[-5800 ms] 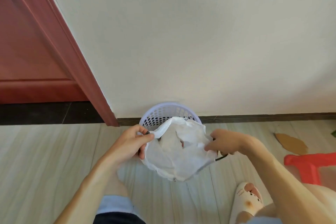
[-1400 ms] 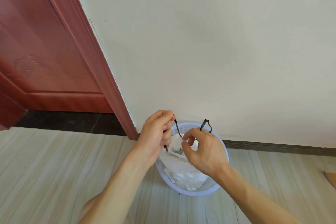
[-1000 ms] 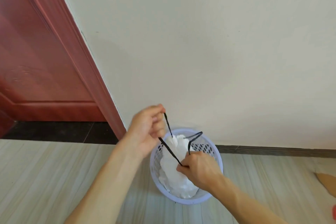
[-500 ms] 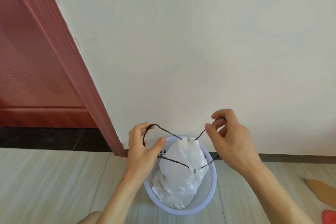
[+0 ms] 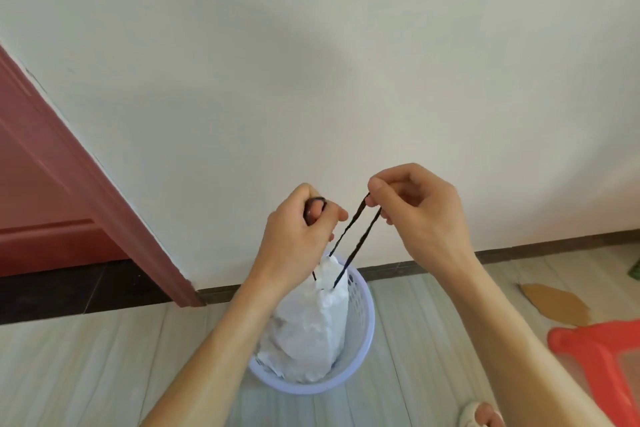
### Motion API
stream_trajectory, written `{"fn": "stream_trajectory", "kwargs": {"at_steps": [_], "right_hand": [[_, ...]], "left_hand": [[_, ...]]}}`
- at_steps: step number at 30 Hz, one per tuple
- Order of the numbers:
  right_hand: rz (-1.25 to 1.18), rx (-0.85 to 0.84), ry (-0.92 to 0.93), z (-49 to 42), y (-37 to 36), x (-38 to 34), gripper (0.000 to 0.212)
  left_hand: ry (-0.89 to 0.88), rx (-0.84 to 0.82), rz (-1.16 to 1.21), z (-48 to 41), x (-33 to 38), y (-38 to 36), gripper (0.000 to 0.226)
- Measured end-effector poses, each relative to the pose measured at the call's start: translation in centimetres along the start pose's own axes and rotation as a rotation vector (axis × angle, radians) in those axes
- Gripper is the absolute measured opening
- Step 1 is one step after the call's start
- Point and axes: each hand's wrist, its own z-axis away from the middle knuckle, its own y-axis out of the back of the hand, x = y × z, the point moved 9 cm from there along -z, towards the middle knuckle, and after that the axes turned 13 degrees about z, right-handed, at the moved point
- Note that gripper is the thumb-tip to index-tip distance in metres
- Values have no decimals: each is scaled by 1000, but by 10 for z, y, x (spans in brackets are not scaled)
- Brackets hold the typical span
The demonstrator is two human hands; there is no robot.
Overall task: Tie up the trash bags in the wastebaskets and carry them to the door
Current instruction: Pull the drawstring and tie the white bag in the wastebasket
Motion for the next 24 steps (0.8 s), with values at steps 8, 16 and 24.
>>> {"fn": "stream_trajectory", "kwargs": {"at_steps": [8,16,24], "right_hand": [[-173,-47,32,-4,-2,-5,12],[-304,-39,51,-4,-8,-11,12],[-107,-310,-83,8,-61,36,31]], "left_hand": [[42,-343,-413,-18,21,-27,34],[-11,-324,-438,-24,24,-23,19],[69,-319,-254,-28,24,-13,24]]}}
